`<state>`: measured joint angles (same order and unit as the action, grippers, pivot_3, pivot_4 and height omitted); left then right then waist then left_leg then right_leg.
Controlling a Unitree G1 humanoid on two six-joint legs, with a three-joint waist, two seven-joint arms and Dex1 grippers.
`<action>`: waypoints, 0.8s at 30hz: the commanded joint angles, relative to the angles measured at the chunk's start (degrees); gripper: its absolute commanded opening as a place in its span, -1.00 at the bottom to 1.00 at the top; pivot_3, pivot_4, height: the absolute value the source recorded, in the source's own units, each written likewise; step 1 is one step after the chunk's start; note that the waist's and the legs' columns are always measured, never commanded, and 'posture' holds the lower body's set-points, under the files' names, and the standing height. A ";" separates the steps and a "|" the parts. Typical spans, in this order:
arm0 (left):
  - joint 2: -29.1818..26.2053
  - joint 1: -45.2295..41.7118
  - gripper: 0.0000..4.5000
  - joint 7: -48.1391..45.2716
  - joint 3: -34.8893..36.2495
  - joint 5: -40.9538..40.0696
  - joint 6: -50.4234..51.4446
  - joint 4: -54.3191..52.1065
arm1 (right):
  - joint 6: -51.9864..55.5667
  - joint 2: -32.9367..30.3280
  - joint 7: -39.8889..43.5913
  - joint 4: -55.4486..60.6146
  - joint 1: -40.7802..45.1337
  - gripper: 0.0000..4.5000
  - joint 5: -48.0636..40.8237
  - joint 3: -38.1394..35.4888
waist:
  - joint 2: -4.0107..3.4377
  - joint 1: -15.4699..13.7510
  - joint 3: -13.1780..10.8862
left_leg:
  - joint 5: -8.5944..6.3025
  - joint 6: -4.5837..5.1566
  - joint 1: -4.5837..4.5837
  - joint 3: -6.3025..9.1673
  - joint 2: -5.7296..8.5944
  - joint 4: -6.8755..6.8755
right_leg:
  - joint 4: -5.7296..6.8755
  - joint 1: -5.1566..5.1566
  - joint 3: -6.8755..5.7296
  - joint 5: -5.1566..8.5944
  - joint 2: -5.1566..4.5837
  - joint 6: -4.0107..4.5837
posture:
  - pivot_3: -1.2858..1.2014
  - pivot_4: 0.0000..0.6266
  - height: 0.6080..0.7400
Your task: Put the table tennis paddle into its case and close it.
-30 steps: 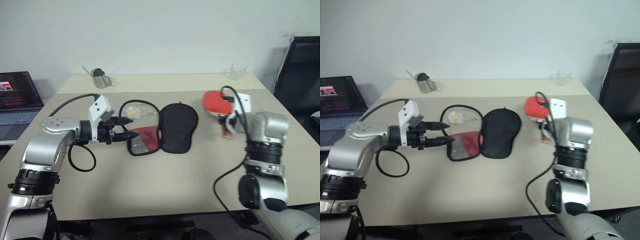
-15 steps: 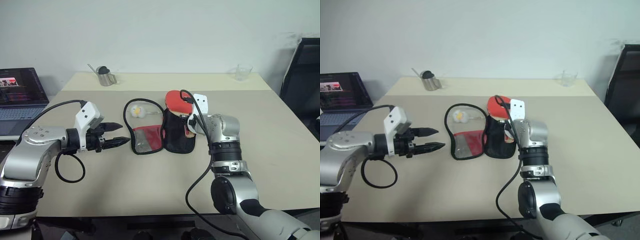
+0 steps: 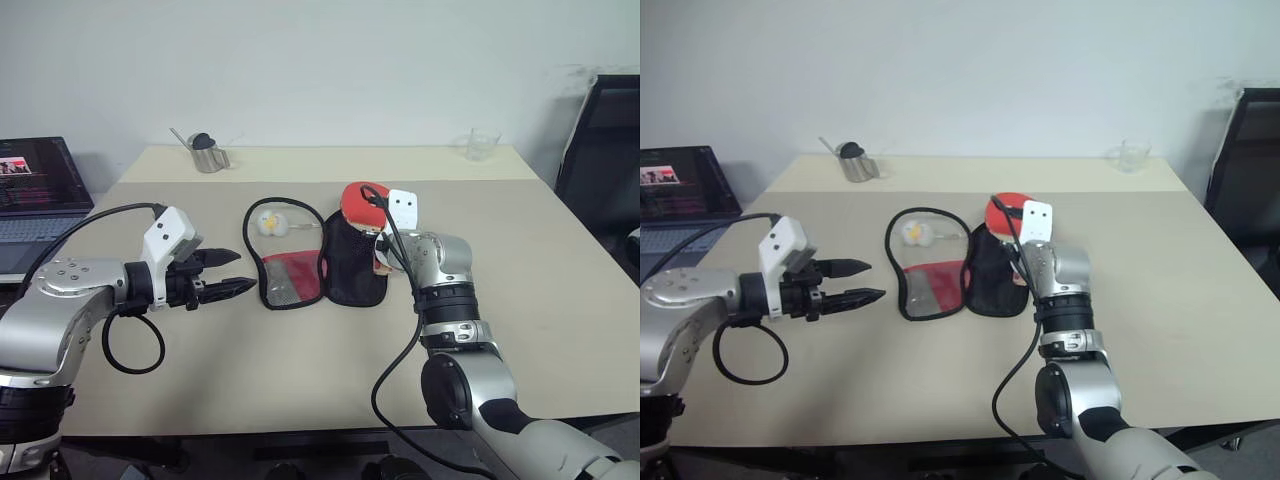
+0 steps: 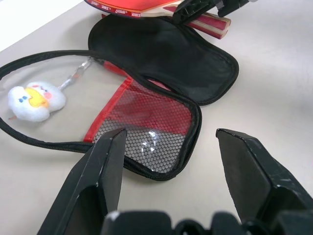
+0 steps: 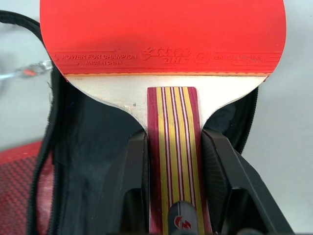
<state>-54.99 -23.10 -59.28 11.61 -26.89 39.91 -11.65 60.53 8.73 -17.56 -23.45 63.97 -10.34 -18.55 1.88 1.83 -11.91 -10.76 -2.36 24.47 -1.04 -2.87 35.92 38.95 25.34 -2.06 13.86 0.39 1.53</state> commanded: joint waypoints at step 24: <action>-2.21 0.34 0.41 0.36 1.13 -0.77 0.98 -2.18 | 4.93 10.96 -7.31 3.91 -3.94 -0.51 -15.10 0.37 | 0.00 0.03 0.00 | 0.00 0.00 0.00 0.00 0.00 0.01 | 0.00 0.00 0.00 0.00 0.00 0.00 | 0.03 -0.52 1.00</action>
<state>-55.93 -22.70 -59.18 11.57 -26.95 40.89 -11.73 66.74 8.85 -24.54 -20.84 62.43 -24.02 -18.84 1.89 1.86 -11.91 -10.76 -2.36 24.47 -1.03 -2.88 35.93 38.95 25.34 -2.07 13.85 0.39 1.53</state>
